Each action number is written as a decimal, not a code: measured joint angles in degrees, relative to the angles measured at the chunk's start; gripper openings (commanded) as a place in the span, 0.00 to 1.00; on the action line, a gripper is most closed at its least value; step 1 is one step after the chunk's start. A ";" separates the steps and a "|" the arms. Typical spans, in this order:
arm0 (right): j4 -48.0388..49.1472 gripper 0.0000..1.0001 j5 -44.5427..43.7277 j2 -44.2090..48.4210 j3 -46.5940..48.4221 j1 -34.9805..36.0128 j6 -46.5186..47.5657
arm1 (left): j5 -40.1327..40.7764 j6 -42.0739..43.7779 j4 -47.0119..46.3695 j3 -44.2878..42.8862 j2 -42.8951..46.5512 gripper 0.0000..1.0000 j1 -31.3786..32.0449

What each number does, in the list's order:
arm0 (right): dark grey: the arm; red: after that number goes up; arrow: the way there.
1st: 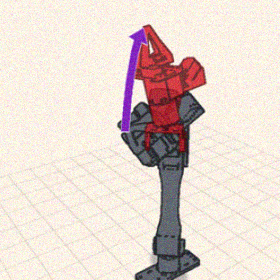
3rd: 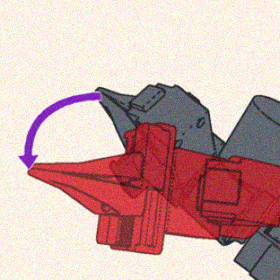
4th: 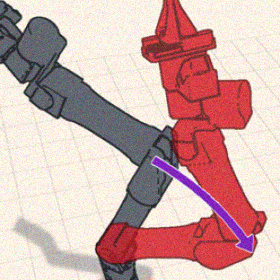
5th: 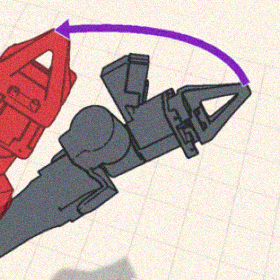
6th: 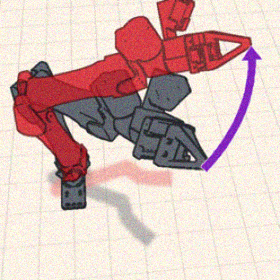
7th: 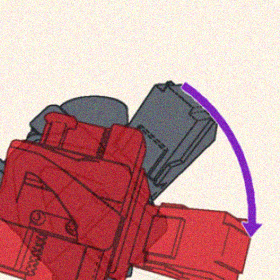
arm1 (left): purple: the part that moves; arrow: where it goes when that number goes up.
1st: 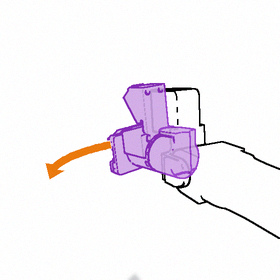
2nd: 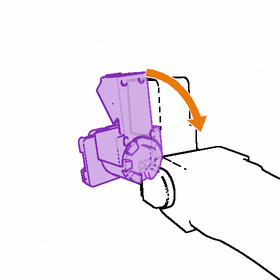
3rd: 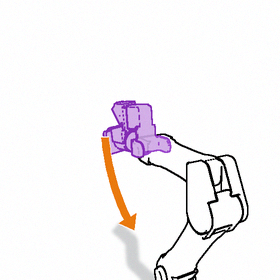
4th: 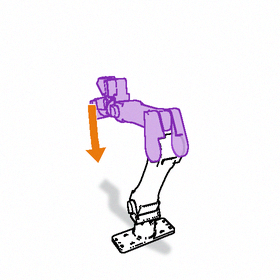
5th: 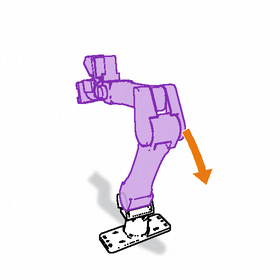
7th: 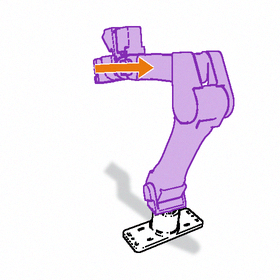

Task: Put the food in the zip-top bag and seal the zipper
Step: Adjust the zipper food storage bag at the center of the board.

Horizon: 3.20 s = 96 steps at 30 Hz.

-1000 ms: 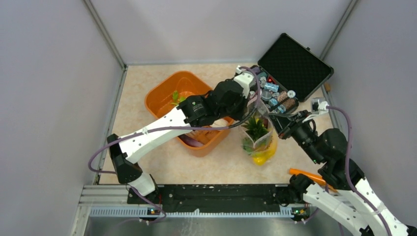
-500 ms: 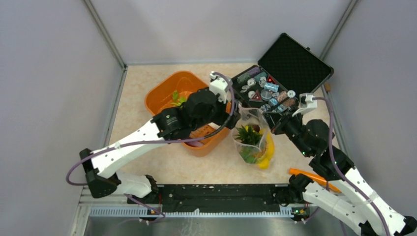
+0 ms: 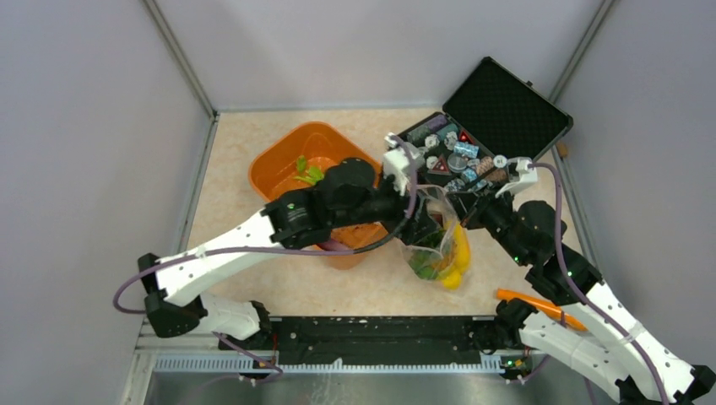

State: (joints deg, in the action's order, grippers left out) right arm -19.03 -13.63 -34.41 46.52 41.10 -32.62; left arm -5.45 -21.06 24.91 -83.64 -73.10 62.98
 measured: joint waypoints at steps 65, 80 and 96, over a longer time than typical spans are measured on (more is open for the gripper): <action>-1.18 0.00 4.72 4.09 0.42 0.00 0.44 | 16.90 1.75 -24.52 16.17 -7.65 0.00 2.62; -2.51 0.00 3.56 4.04 0.42 0.00 0.42 | 19.71 -1.46 -34.99 22.29 -9.05 0.39 7.02; -3.26 0.00 0.70 4.44 0.42 0.00 0.42 | 15.02 -1.31 -16.52 19.12 3.23 0.94 6.54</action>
State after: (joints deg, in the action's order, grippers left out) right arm -22.28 -12.93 -29.98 46.94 41.10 -32.21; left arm 9.56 -22.37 8.38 -64.51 -69.87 69.52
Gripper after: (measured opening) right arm 0.004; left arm 0.942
